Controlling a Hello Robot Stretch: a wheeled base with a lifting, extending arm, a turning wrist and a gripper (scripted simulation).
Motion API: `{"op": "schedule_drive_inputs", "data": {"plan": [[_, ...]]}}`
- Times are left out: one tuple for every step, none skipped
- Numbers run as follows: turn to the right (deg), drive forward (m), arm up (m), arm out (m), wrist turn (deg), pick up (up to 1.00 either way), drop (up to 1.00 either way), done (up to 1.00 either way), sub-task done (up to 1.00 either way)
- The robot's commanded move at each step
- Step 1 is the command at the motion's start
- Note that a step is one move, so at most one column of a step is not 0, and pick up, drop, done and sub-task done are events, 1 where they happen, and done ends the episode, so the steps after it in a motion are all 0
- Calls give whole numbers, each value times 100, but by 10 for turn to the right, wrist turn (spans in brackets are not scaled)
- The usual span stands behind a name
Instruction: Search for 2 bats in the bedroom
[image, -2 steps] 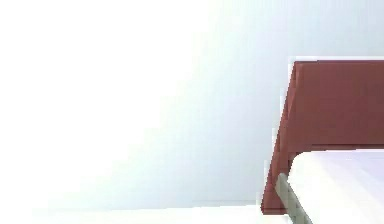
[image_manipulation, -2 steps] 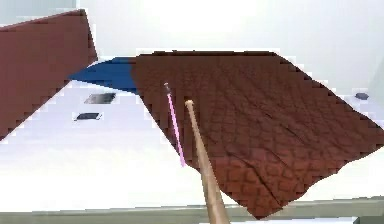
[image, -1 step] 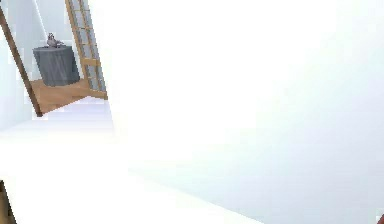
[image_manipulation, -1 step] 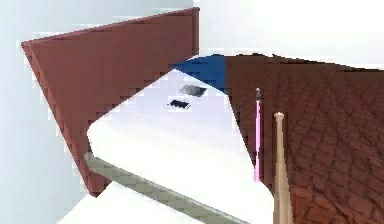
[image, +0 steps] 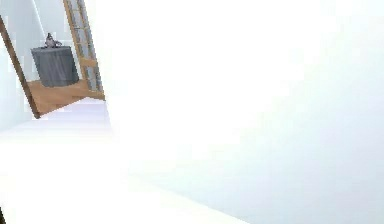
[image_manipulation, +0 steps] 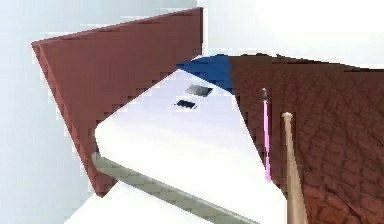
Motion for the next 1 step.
{"op": "schedule_drive_inputs", "data": {"plan": [[-210, 0, 0, 0, 0, 0, 0, 0, 0]]}}
